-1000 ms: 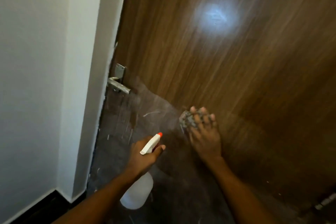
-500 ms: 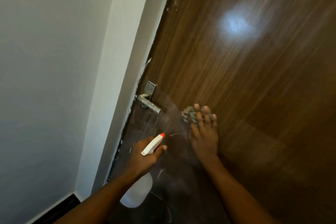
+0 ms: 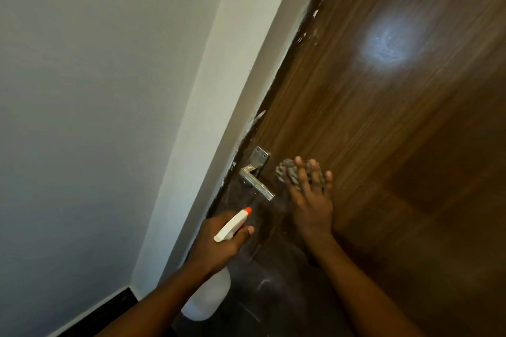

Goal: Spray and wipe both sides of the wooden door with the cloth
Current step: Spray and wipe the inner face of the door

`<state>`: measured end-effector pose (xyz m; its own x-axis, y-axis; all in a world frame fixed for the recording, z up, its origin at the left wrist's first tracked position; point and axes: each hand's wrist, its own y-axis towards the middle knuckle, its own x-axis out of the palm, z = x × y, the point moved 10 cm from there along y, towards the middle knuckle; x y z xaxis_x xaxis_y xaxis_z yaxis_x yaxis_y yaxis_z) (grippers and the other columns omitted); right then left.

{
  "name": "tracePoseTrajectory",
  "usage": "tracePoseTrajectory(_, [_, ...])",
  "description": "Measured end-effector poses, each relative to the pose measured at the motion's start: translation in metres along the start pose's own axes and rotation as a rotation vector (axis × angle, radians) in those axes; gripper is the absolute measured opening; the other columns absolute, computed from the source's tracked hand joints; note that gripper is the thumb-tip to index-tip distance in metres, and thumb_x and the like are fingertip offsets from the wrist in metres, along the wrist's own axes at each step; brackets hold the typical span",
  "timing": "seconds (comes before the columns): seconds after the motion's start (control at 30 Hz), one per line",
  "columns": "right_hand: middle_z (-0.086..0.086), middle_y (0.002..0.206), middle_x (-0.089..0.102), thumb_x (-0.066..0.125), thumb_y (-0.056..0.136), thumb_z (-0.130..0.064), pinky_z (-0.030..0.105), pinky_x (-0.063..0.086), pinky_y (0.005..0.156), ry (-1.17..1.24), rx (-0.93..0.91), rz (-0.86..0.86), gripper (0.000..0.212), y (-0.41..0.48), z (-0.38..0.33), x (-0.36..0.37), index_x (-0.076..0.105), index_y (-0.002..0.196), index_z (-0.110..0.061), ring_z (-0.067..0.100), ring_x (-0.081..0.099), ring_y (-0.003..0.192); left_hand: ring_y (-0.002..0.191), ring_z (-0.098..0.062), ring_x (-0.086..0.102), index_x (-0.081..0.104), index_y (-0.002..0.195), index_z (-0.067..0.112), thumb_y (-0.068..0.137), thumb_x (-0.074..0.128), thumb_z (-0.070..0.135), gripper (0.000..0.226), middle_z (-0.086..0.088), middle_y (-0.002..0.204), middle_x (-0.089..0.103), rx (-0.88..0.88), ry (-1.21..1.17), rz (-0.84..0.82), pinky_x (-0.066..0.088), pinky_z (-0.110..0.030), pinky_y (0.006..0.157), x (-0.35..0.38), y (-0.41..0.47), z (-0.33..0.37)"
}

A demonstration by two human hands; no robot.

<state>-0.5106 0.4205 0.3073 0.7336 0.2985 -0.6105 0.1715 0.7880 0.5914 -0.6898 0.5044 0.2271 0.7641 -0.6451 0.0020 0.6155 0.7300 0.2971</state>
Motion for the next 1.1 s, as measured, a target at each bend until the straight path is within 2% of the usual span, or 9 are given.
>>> tracePoseTrajectory(0.07, [0.01,0.164,0.017,0.056,0.093,-0.035,0.056,0.0,0.121,0.001,-0.112,-0.08,0.066,0.008,-0.042,0.02,0.033,0.154,-0.023,0.035,0.004,0.152,0.075,0.008,0.063,0.056,0.078,0.037,0.075,0.071,0.031,0.017,0.019,0.065,0.065,-0.003,-0.014,0.008,0.048,-0.005,0.056,-0.011,0.006,0.001])
tracePoseTrajectory(0.13, [0.011,0.161,0.027,0.051,0.091,-0.038,0.054,-0.004,0.122,0.027,-0.232,-0.157,0.061,-0.009,-0.078,0.045,0.044,0.149,-0.021,0.035,0.008,0.151,0.076,0.004,0.065,0.057,0.076,0.035,0.07,0.069,0.039,0.014,0.016,0.067,0.066,-0.005,-0.021,0.01,0.049,-0.007,0.056,-0.02,0.011,0.0])
tracePoseTrajectory(0.27, [0.005,0.147,0.051,0.079,0.072,-0.043,0.058,-0.008,0.12,-0.129,-0.479,-0.397,0.064,-0.042,-0.105,0.097,0.063,0.132,-0.03,0.035,0.027,0.146,0.077,0.012,0.062,0.055,0.081,0.04,0.068,0.069,0.04,0.019,0.022,0.067,0.064,-0.026,-0.025,0.002,0.047,-0.004,0.056,-0.036,0.028,-0.005])
tracePoseTrajectory(0.33, [0.004,0.146,0.052,0.074,0.076,-0.04,0.056,-0.002,0.12,-0.156,-0.501,-0.344,0.059,-0.032,-0.094,0.089,0.061,0.133,-0.031,0.031,0.041,0.14,0.079,0.012,0.062,0.054,0.082,0.041,0.069,0.07,0.039,0.02,0.021,0.073,0.063,-0.025,-0.014,-0.005,0.047,-0.004,0.056,-0.04,0.034,-0.007])
tracePoseTrajectory(0.47, [0.005,0.159,0.034,0.043,0.091,-0.036,0.052,0.005,0.121,-0.068,-0.314,-0.118,0.056,0.007,-0.057,0.03,0.048,0.145,-0.028,0.027,0.022,0.149,0.082,0.0,0.064,0.057,0.079,0.035,0.075,0.073,0.03,0.017,0.011,0.075,0.065,-0.017,-0.008,-0.038,0.05,-0.008,0.058,-0.042,0.048,-0.005])
tracePoseTrajectory(0.63, [0.004,0.161,0.029,0.05,0.092,-0.027,0.057,0.009,0.12,-0.072,-0.156,-0.001,0.048,0.051,-0.009,-0.021,0.053,0.14,-0.028,0.028,0.026,0.149,0.076,-0.006,0.067,0.058,0.081,0.037,0.076,0.072,0.031,0.016,0.01,0.077,0.066,-0.026,0.001,-0.088,0.054,-0.013,0.061,-0.032,0.065,0.0])
tracePoseTrajectory(0.83, [0.012,0.16,0.03,0.045,0.097,-0.022,0.052,0.022,0.12,-0.014,-0.314,0.03,0.043,0.07,-0.003,-0.028,0.054,0.14,-0.018,0.035,0.024,0.148,0.074,-0.011,0.067,0.064,0.095,0.026,0.077,0.072,0.037,0.022,0.007,0.086,0.068,-0.154,0.1,-0.005,0.056,-0.021,0.07,-0.03,0.074,-0.02])
tracePoseTrajectory(0.93, [0.014,0.16,0.028,0.05,0.094,-0.019,0.048,0.02,0.121,0.034,-0.339,0.024,0.055,0.077,-0.012,-0.029,0.043,0.148,-0.017,0.035,0.022,0.149,0.068,-0.005,0.063,0.062,0.094,0.028,0.079,0.072,0.033,0.019,0.008,0.084,0.066,-0.177,0.11,0.019,0.051,-0.014,0.066,-0.032,0.076,-0.025])
tracePoseTrajectory(1.1, [0.009,0.162,0.023,0.061,0.083,-0.021,0.047,0.012,0.12,0.013,-0.601,-0.241,0.063,0.096,-0.078,0.013,0.049,0.145,-0.025,0.034,0.016,0.15,0.075,-0.012,0.066,0.058,0.096,0.03,0.079,0.071,0.036,0.023,0.006,0.087,0.066,-0.237,0.114,-0.032,0.057,-0.026,0.074,-0.036,0.085,-0.041])
